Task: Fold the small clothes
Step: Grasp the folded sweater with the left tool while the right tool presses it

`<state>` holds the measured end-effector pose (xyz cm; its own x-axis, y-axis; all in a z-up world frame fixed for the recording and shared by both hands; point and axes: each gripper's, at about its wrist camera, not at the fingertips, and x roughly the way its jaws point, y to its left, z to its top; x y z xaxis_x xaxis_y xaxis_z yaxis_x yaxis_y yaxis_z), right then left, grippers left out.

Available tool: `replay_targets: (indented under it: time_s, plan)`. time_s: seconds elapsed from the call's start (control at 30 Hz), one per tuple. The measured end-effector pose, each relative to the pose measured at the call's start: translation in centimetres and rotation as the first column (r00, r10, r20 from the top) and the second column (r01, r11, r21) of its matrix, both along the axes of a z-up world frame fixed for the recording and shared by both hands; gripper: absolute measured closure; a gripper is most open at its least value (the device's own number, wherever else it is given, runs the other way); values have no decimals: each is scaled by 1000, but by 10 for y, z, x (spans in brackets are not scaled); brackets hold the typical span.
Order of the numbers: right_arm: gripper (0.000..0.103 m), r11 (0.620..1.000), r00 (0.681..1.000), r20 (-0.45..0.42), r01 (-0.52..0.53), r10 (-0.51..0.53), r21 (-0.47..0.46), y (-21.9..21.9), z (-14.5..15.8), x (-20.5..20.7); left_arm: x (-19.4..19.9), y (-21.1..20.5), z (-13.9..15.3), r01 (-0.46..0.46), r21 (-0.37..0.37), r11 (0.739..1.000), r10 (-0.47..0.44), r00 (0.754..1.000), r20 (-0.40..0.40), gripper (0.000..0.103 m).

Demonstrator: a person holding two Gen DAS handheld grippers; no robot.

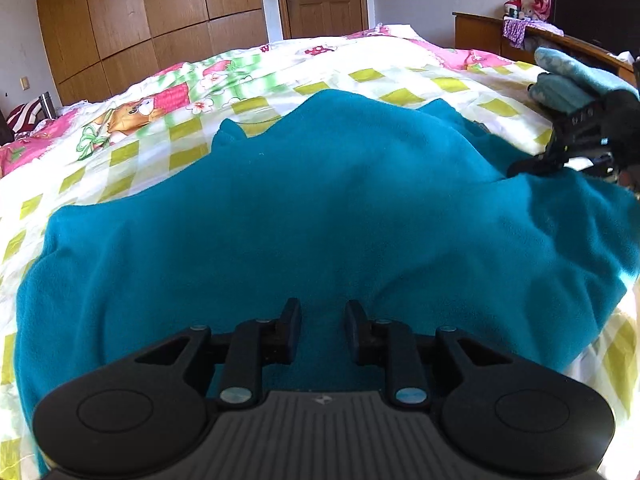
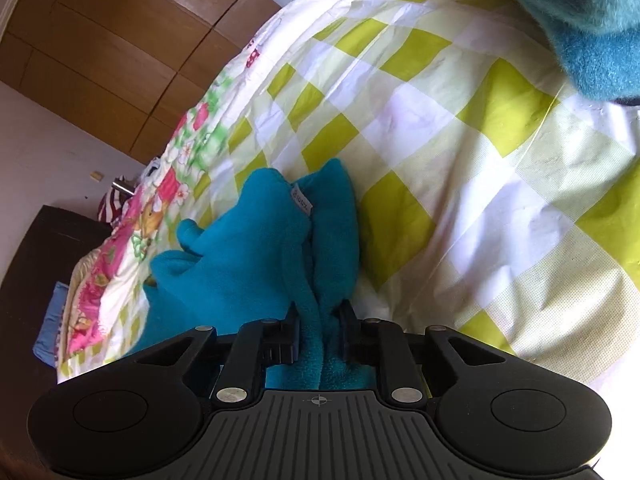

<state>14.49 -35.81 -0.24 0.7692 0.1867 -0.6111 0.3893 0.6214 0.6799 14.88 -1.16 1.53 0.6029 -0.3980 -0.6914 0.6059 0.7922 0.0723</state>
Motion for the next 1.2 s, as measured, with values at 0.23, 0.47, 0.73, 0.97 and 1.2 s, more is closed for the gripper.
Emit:
replay_targets:
  time_s: [0.23, 0.47, 0.73, 0.97, 1.2]
  plan:
    - [88, 980, 993, 84, -71, 88, -188, 52, 98, 8, -11, 46, 19, -87, -172, 981, 95, 995, 34, 66]
    - [88, 890, 947, 67, -271, 315, -367, 193, 149, 65, -3, 107, 5, -308, -179, 934, 318, 948, 27, 66]
    - [87, 757, 879, -134, -465, 458, -459, 336, 98, 127, -7, 151, -21, -318, -343, 884, 303, 948, -98, 66]
    - [81, 746, 871, -228, -490, 434, -451, 384, 58, 145, -1, 161, -26, -308, -382, 871, 281, 951, -126, 66]
    - [59, 683, 800, -153, -580, 580, -443, 381, 100, 109, -2, 177, -23, -318, -441, 839, 264, 947, -181, 66]
